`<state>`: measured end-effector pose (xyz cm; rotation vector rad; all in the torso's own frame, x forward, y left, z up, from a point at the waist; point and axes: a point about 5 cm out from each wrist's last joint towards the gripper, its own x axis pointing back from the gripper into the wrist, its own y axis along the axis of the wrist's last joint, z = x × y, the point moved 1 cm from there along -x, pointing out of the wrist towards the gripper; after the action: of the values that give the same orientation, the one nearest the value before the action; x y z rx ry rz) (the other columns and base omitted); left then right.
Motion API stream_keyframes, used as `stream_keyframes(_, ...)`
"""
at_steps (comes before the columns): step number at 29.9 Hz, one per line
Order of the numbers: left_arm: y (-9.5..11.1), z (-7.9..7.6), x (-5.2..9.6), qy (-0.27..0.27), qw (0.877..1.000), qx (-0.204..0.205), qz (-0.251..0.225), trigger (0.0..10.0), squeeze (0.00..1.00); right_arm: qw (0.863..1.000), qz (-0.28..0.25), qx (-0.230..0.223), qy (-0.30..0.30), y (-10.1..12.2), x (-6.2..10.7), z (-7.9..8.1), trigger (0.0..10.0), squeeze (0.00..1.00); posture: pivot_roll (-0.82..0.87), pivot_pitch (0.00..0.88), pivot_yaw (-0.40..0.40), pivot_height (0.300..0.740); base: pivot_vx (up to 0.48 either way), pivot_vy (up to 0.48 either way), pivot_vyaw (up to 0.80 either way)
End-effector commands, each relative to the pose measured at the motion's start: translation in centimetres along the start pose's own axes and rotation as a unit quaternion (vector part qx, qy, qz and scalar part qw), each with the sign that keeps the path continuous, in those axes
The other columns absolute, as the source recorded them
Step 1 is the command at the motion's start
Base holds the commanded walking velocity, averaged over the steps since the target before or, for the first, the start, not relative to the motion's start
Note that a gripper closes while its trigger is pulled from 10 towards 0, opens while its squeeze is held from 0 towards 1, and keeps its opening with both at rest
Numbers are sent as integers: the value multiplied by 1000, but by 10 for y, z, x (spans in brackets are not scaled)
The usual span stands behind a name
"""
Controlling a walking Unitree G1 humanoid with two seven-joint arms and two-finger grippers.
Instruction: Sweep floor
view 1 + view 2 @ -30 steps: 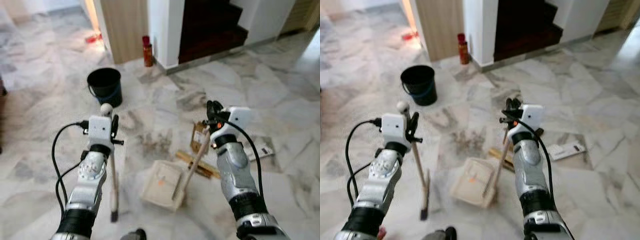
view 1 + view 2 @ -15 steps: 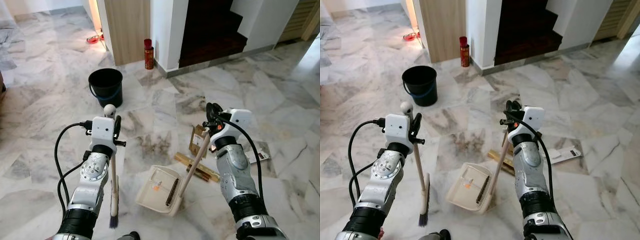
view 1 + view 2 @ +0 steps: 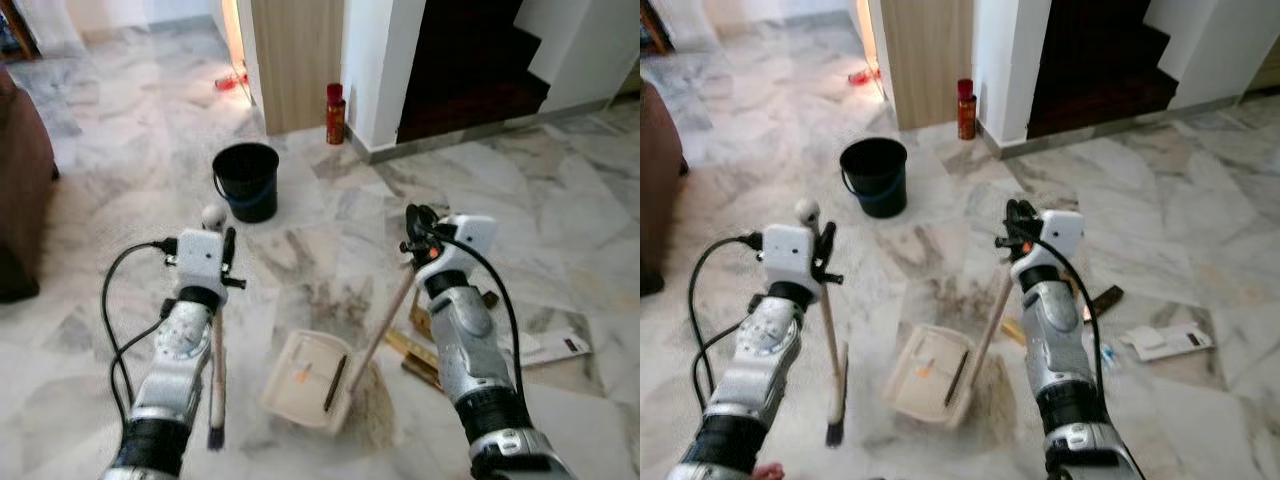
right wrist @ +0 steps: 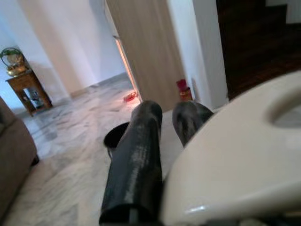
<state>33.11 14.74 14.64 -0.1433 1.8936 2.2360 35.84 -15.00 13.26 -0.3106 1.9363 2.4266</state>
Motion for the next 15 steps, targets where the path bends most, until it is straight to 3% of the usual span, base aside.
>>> stream_keyframes(1,6,3,-1,1,1000,-4,-14,10000,0,1000,-14,1,10,8,-4,6,10000,0,29,66,-13,740,0,0,0)
stream_keyframes(15,5,1,-1,-3,1000,-4,-11,10000,0,1000,2,2,-2,5,-5,2,10000,0,24,65,-12,740,0,0,0)
